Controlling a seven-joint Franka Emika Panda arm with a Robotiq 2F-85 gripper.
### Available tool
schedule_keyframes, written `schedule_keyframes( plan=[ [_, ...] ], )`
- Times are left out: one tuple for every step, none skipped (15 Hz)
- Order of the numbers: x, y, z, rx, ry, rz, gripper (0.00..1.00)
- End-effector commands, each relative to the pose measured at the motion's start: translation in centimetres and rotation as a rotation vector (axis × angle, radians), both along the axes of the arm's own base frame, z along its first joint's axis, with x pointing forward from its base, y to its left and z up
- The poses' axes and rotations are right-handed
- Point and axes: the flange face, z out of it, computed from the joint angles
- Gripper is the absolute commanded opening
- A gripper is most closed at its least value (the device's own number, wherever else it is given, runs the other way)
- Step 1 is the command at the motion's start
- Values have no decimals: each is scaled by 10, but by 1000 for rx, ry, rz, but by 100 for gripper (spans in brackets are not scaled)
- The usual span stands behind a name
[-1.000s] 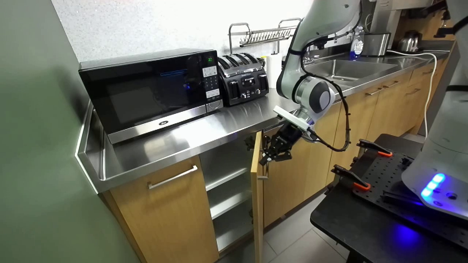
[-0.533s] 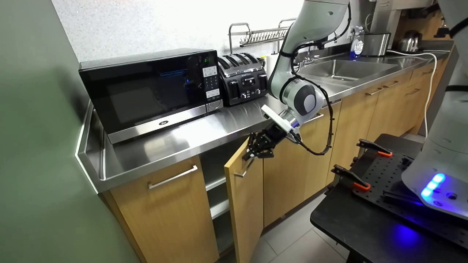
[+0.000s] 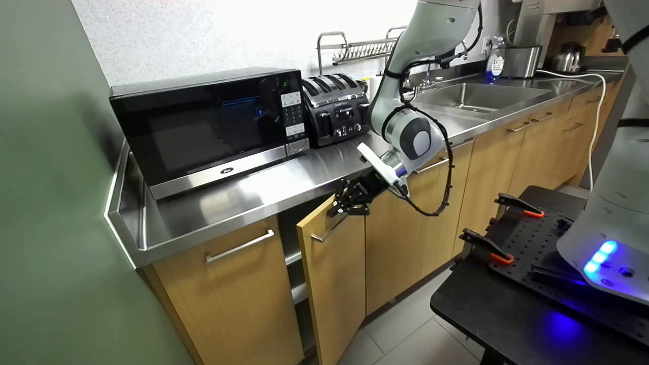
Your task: Close the second cupboard door from the left
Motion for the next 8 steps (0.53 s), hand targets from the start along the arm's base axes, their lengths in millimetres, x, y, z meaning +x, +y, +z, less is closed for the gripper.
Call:
schedule_keyframes(
  plan=[
    [15,1,-2,-26,-85,-13,0],
    [18,-1,-3,-33,-115,-23,0],
    [20,-3,-2,-32,-143,-40,0],
    [24,-7,-1,-10,-179,-71,0],
    [26,-7,0,4,-195,-96,0],
    [28,-5,-2,18,-209,-109,0],
    [28,-2,-3,25,-224,-116,0],
    [27,3,-6,35,-231,-111,0]
  ],
)
